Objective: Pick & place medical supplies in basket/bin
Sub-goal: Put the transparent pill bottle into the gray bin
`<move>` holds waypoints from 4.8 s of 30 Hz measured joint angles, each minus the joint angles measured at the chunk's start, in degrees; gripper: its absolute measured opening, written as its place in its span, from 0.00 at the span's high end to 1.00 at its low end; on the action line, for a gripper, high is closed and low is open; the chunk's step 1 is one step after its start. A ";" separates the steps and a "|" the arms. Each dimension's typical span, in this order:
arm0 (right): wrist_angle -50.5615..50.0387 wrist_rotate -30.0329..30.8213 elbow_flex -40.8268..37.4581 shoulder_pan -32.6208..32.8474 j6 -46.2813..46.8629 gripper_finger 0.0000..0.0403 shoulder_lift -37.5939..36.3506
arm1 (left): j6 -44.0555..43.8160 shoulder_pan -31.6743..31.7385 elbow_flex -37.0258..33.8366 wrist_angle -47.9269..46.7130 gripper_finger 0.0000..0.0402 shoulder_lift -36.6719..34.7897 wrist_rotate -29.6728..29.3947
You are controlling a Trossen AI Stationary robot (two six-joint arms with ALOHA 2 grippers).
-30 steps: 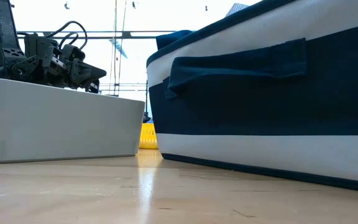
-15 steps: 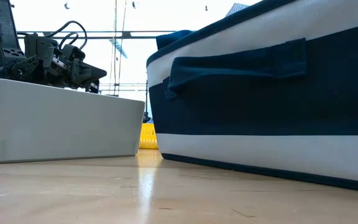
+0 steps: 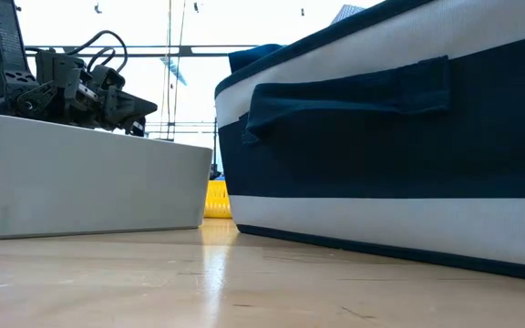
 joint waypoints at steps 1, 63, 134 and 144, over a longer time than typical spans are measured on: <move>0.86 -0.18 0.00 -0.09 -0.02 0.97 -0.20 | -0.03 -0.01 0.00 0.00 1.00 0.00 0.00; 6.95 -9.48 26.93 -0.48 1.30 0.34 21.65 | 7.14 -1.33 7.56 -3.85 0.96 -0.02 -21.37; 13.17 -14.11 25.05 5.75 1.77 0.69 24.32 | 7.72 0.77 7.56 -5.62 0.96 0.02 -13.96; 23.03 -1.91 25.03 8.26 -2.92 0.69 16.56 | 7.66 0.73 7.56 -5.62 0.96 0.02 -13.94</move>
